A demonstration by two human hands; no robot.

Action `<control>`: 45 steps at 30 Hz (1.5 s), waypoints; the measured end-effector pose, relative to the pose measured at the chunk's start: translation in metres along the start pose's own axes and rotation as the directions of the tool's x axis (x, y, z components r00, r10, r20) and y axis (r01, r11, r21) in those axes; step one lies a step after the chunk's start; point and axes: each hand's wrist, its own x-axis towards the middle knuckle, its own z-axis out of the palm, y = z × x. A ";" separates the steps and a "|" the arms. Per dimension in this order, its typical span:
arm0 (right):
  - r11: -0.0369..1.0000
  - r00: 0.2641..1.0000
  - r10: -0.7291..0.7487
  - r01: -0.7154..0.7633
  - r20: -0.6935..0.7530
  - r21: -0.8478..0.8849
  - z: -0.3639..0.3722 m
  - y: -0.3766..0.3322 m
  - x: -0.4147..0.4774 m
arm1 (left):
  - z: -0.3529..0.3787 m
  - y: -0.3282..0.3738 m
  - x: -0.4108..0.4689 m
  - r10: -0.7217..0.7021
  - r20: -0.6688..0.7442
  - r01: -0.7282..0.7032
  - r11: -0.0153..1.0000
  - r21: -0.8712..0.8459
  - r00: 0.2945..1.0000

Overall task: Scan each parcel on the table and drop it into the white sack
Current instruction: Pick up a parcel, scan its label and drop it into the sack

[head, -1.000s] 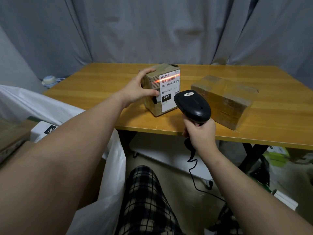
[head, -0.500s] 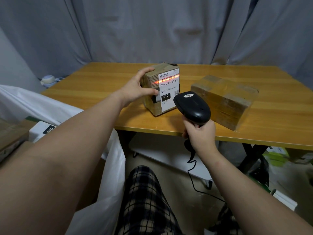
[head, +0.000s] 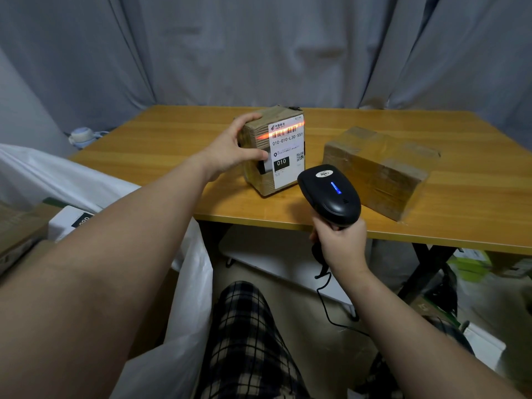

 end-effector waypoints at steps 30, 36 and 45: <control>0.973 0.824 -0.056 -0.082 0.564 0.216 0.117 -0.118 -0.027 | -0.082 0.000 -0.253 0.300 -0.724 0.216 0.823 0.526 0.621; 1.000 0.828 -0.005 -0.003 0.561 0.014 0.163 -0.102 -0.049 | -0.121 -0.002 -0.291 0.236 -0.716 0.567 0.471 0.676 0.657; 0.998 0.873 -0.004 0.033 0.488 -0.052 0.140 -0.087 -0.037 | -0.071 0.003 -0.229 0.065 -0.421 0.405 0.176 0.897 0.905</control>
